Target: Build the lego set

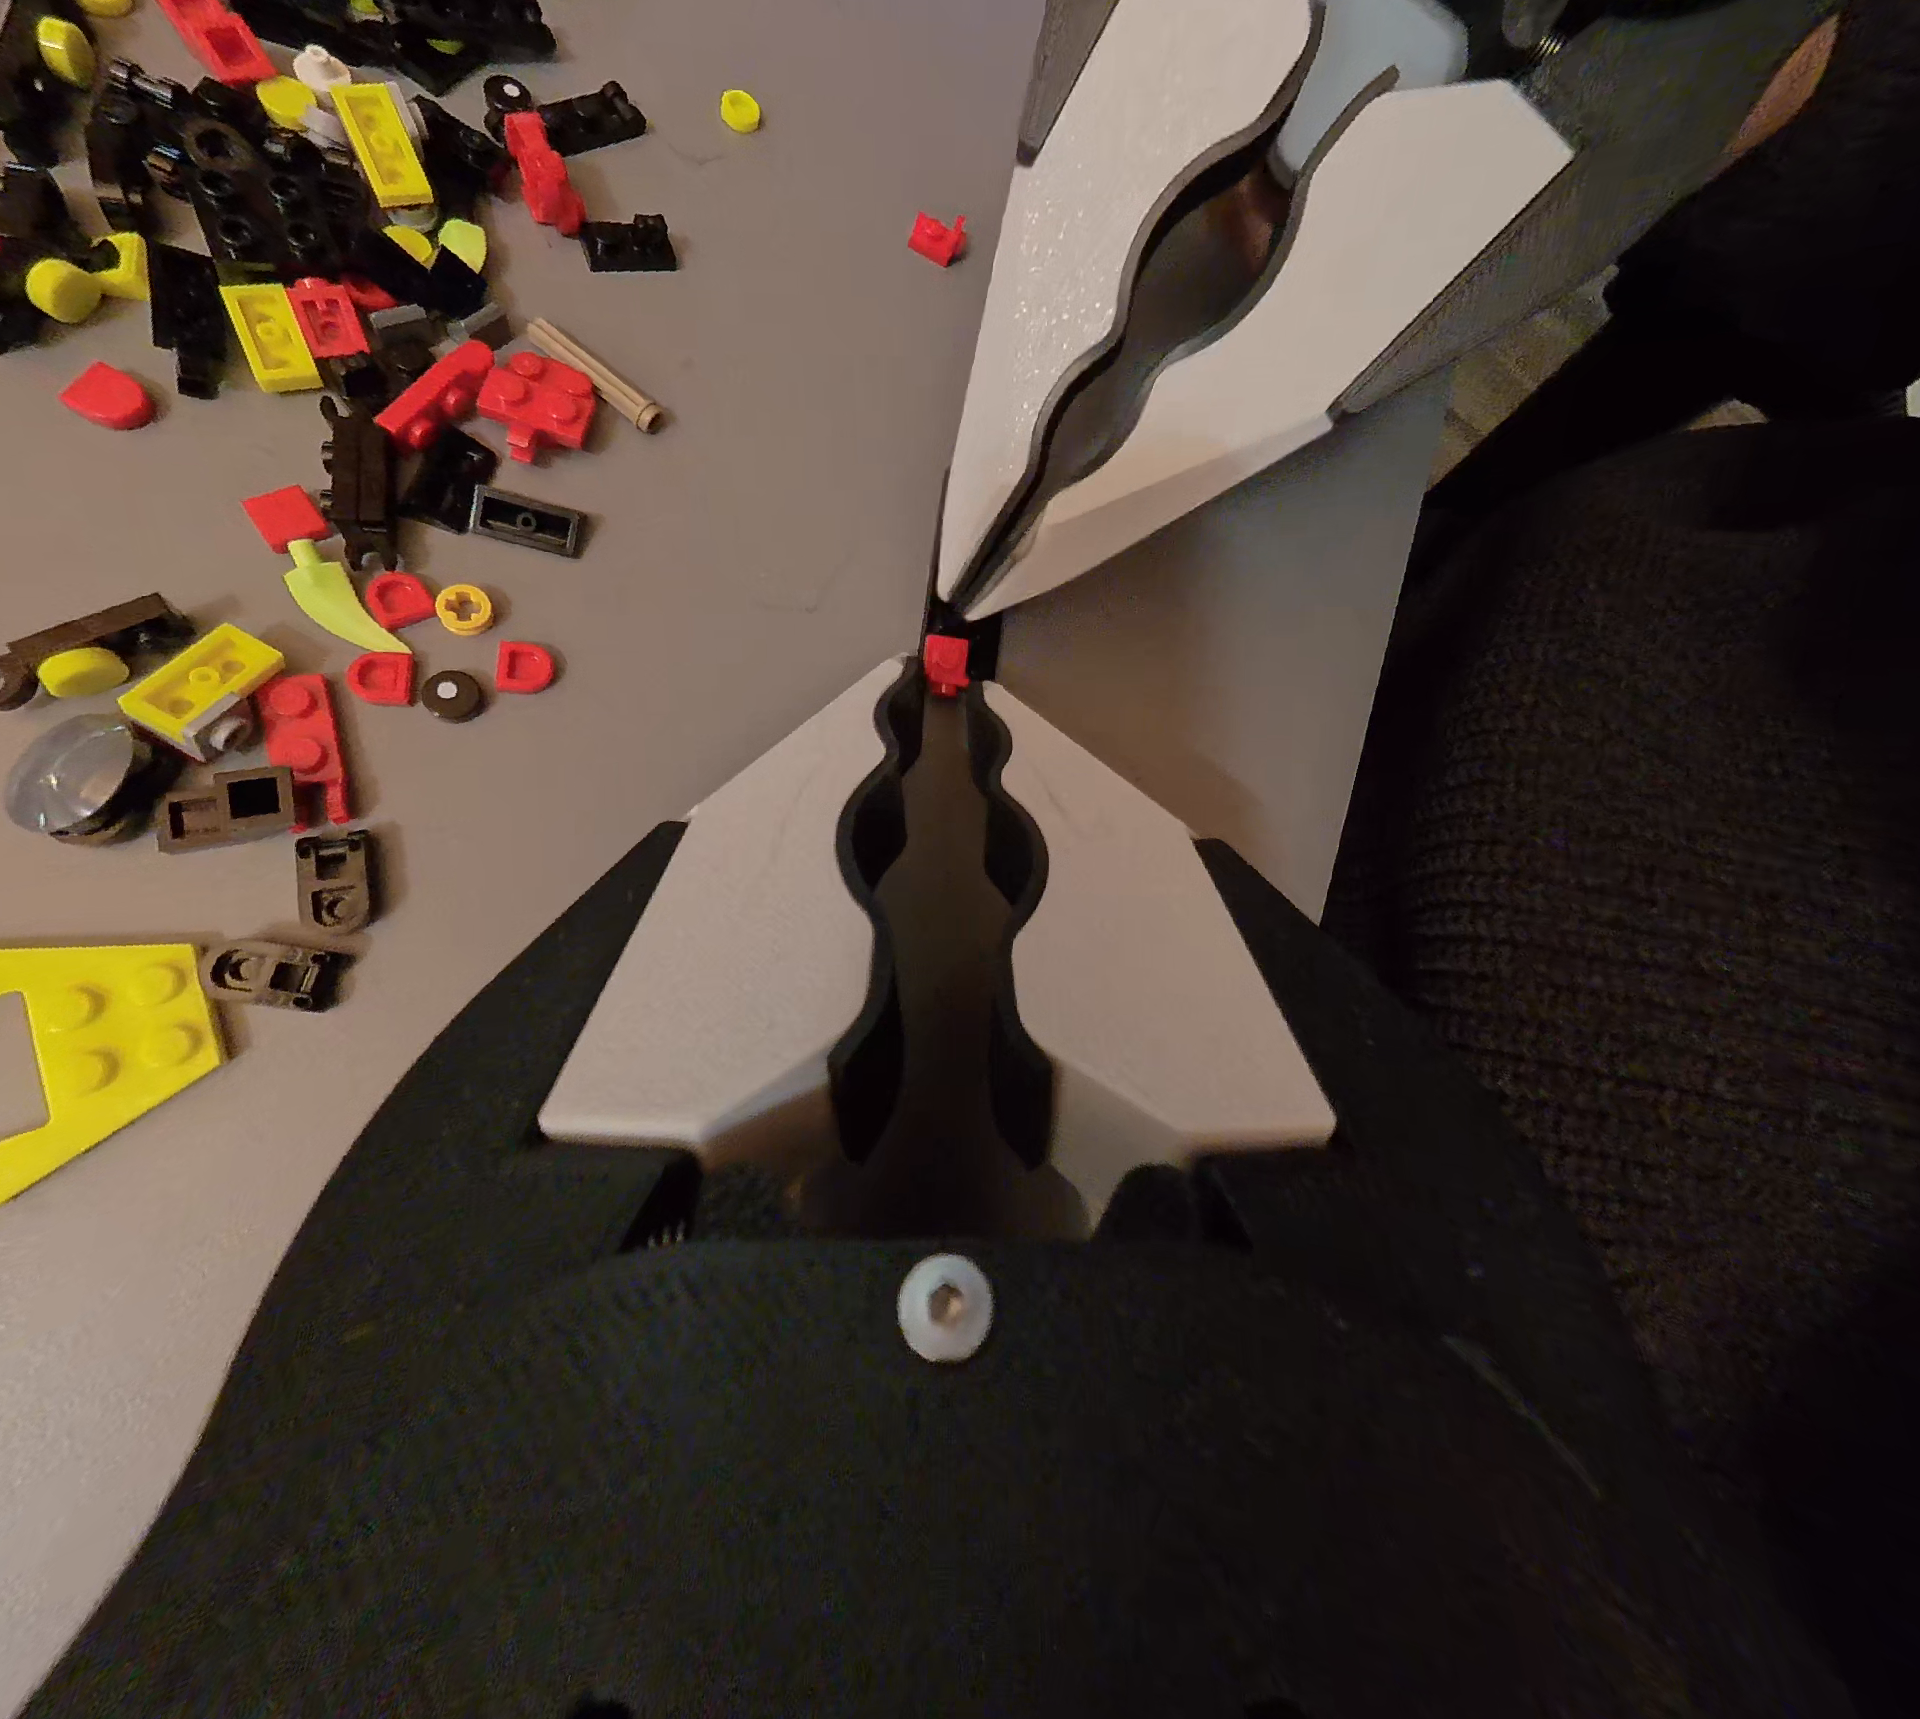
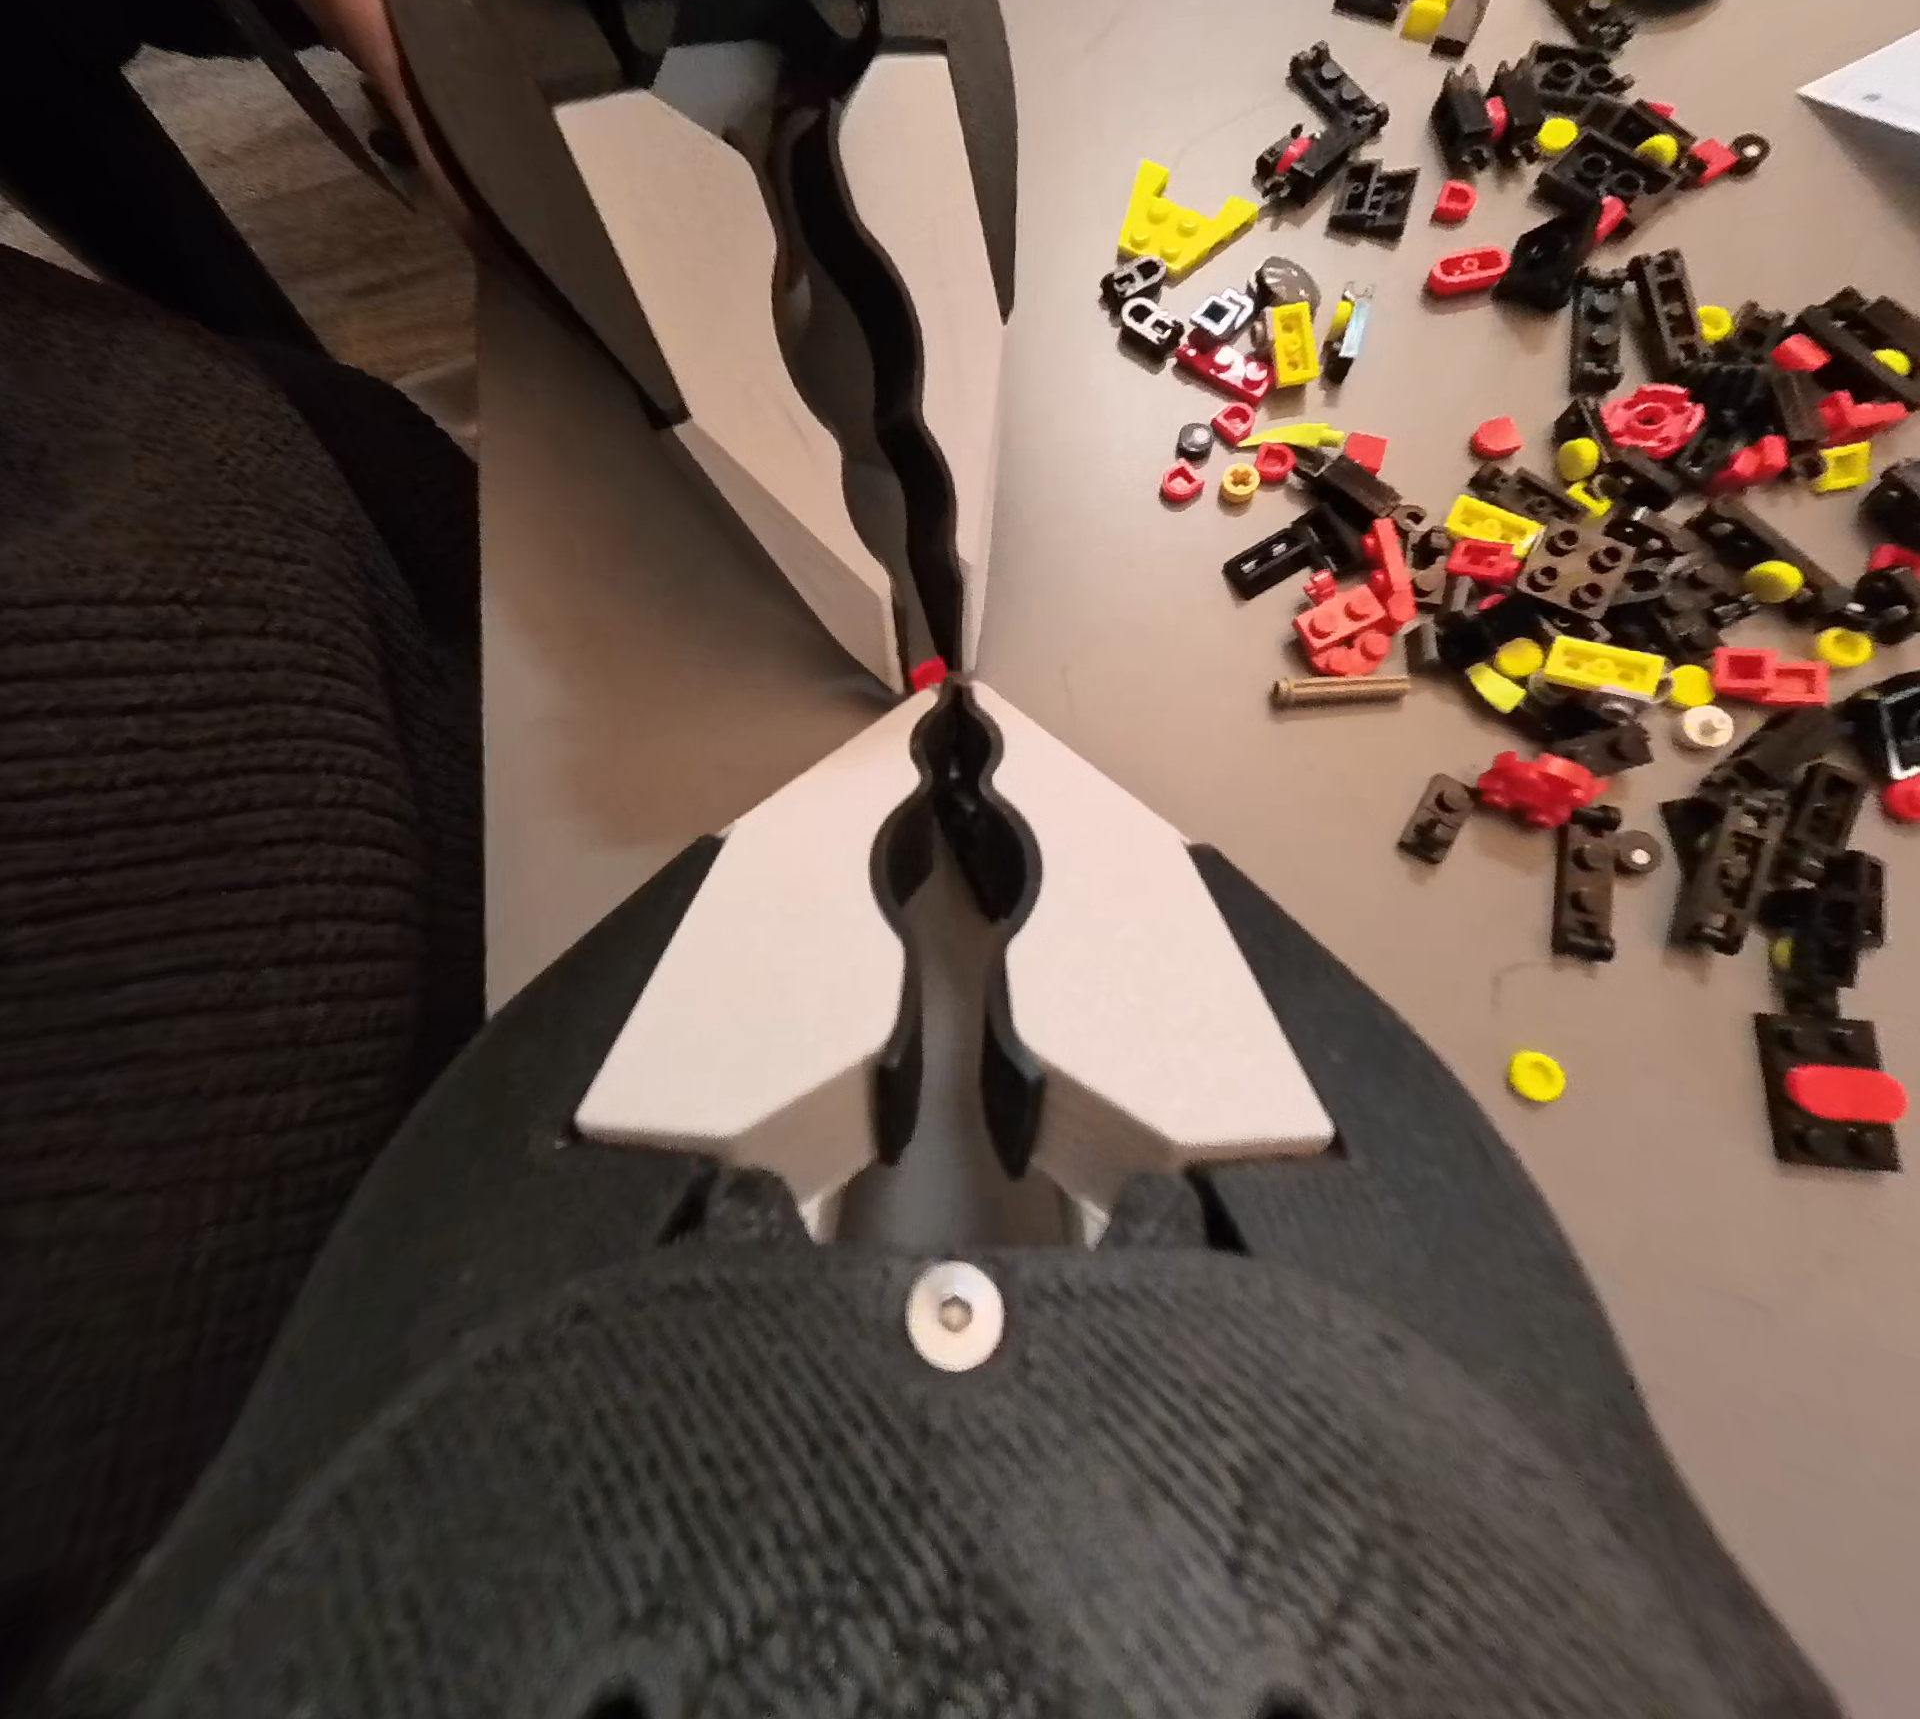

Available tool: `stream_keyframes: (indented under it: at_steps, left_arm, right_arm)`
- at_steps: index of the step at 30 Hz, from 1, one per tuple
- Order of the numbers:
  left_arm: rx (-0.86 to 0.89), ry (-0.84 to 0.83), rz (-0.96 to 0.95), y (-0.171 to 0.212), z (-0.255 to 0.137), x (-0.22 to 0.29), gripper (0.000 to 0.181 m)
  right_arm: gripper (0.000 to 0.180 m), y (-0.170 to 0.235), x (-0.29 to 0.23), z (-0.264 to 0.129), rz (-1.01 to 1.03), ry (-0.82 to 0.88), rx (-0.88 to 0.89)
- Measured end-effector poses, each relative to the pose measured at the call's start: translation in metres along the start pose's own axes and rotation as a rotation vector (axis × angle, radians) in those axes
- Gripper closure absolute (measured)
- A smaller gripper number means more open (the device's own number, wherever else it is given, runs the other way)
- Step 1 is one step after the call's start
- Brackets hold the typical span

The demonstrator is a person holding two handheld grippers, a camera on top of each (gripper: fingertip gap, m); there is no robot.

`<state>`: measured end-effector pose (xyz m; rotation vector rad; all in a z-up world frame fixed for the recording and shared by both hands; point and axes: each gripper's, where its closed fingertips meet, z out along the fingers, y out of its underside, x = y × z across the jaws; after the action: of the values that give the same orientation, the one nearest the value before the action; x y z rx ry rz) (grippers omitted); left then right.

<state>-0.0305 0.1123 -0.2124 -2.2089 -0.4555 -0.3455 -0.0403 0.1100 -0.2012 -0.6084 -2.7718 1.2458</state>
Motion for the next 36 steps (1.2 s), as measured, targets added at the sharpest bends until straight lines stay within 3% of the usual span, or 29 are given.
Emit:
stream_keyframes:
  at_steps: [27,31,36]
  left_arm:
    - [-0.004,0.002,0.021,0.001,0.001,0.003,0.176]
    - [0.003,-0.018,0.027,-0.001,0.002,0.002,0.177]
    - [-0.015,-0.051,0.042,0.003,0.001,-0.001,0.175]
  right_arm:
    - [0.180,0.008,-0.008,0.007,-0.123,0.058,-0.146]
    - [0.180,0.010,-0.030,0.015,-0.077,-0.057,-0.144]
    - [0.180,0.010,-0.022,0.014,-0.200,0.057,-0.177]
